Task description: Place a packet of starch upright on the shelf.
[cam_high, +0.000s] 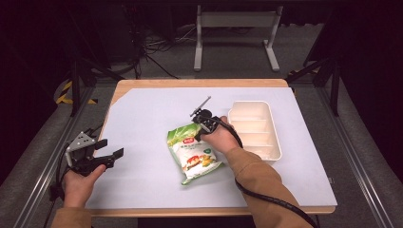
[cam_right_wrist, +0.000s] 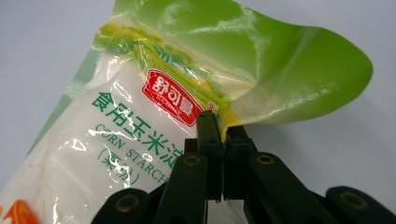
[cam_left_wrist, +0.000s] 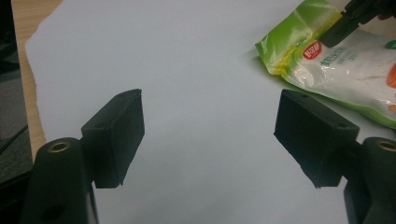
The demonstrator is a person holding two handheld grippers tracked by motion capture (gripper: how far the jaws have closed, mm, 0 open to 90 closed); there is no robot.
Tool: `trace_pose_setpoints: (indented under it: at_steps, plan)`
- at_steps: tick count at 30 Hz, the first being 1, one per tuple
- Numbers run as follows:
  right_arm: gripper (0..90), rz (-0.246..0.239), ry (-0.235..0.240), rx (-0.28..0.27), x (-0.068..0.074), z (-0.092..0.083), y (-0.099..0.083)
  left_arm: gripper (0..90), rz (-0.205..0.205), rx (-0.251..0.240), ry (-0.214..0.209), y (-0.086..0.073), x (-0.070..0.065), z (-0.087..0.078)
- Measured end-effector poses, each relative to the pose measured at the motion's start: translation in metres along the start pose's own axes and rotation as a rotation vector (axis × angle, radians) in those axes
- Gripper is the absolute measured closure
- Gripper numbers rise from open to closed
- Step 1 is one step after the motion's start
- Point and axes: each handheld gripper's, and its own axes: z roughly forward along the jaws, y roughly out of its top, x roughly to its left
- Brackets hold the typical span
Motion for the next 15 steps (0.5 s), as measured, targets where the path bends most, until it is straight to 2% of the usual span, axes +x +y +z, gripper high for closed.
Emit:
trace_pose_setpoints:
  at_steps: [1,6,8,9,15]
  plan:
    - [88.5,0.008,0.006,-0.011,0.001,-0.003,0.000,24.8,0.003,0.003,-0.001,0.000,0.000,0.001]
    - [88.7,-0.013,0.026,-0.104,0.010,-0.026,0.000,24.9,0.001,-0.008,0.001,0.002,0.001,0.000]
    - [88.7,-0.021,0.027,-0.111,0.011,-0.029,0.000,24.9,-0.003,-0.009,-0.001,0.002,0.002,0.000]
    - [88.7,-0.041,0.032,-0.138,0.016,-0.040,0.000,24.9,-0.009,-0.015,-0.003,0.002,0.002,0.000]
    - [88.8,-0.095,0.044,-0.217,0.033,-0.067,-0.004,25.0,-0.010,-0.019,-0.010,0.006,0.001,0.003]
